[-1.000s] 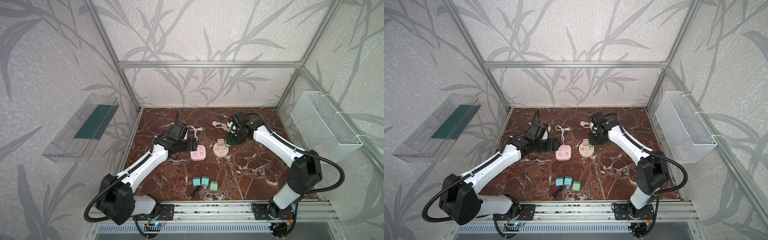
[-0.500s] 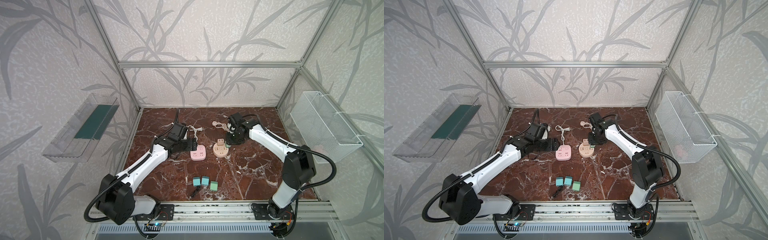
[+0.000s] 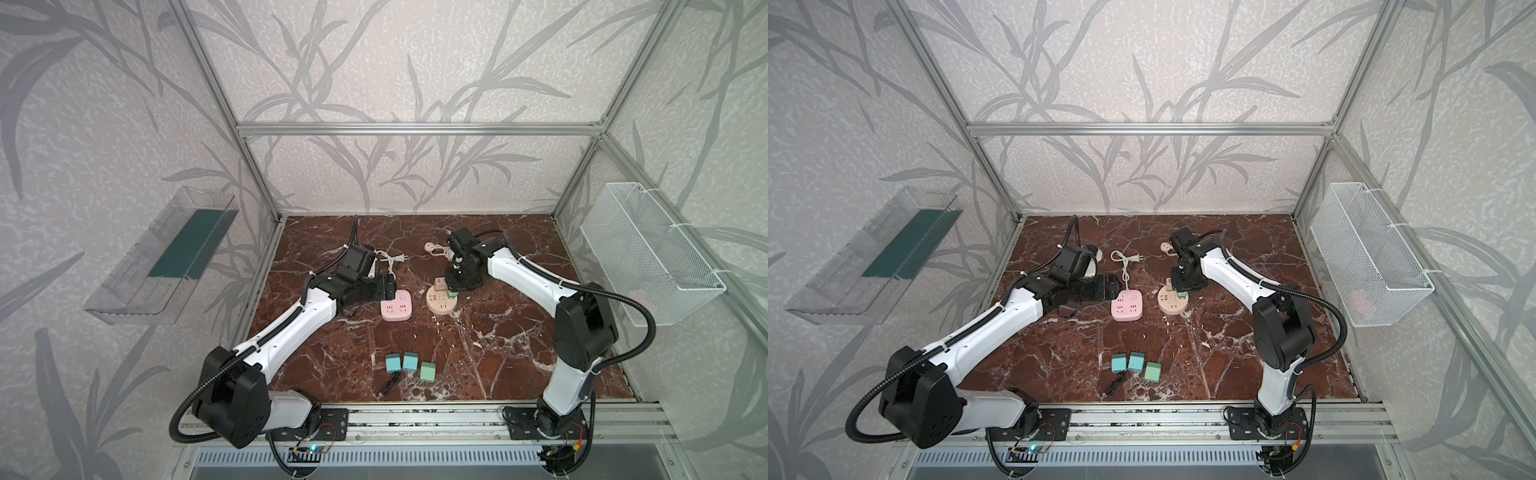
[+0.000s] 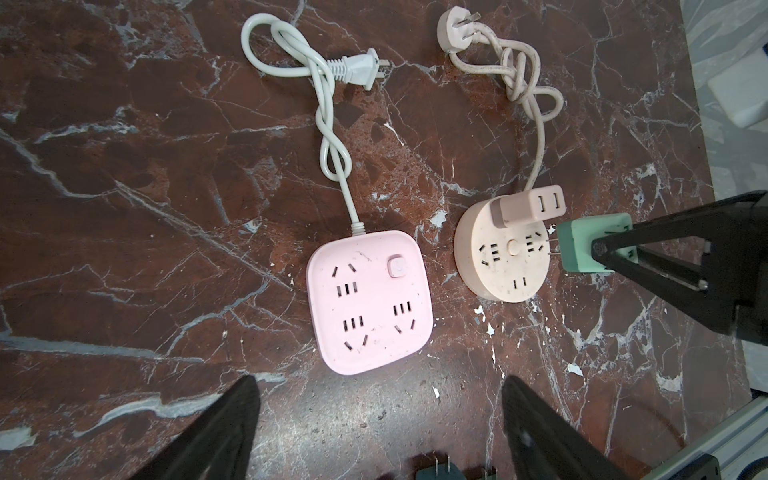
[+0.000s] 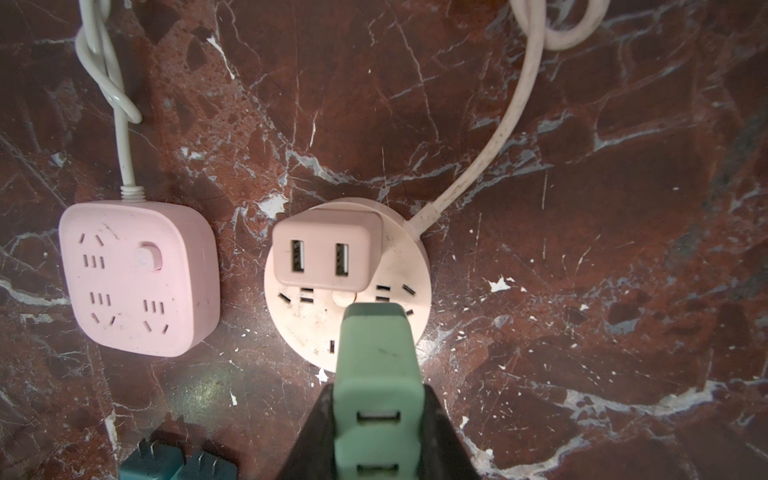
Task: Insert the plug
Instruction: 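Lower the charger prongs toward the round strip's sockets with the right gripper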
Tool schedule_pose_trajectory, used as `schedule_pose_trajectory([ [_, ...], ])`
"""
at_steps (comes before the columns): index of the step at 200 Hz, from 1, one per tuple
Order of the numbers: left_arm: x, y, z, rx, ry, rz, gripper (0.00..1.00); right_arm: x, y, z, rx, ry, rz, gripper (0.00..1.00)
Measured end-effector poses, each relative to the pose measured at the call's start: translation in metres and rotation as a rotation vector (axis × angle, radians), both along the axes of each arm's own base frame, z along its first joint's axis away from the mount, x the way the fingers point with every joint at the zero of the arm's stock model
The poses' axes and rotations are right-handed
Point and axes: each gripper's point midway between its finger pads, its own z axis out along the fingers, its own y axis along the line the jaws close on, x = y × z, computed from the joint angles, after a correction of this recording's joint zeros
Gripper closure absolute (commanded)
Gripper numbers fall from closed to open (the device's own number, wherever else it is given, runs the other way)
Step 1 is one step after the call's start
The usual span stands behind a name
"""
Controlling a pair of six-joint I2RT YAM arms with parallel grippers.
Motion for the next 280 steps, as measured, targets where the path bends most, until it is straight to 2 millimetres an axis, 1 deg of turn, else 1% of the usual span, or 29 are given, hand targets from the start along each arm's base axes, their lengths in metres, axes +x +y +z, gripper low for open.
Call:
schedule_pose_trajectory([
  [19, 0.0, -0.001, 0.0, -0.005, 0.0, -0.003, 0.1, 0.003, 0.001, 0.002, -0.005, -0.01, -0.001, 1.0],
  [41, 0.0, -0.002, -0.001, -0.008, 0.005, -0.007, 0.11, 0.004, 0.001, -0.001, -0.011, -0.006, -0.002, 1.0],
  [82, 0.0, -0.003, -0.003, -0.007, 0.011, -0.008, 0.1, 0.004, -0.001, -0.008, -0.03, 0.006, -0.005, 1.0],
  [280, 0.001, -0.003, -0.007, -0.012, 0.014, -0.003, 0.11, 0.006, -0.005, -0.019, -0.064, 0.019, -0.012, 1.0],
])
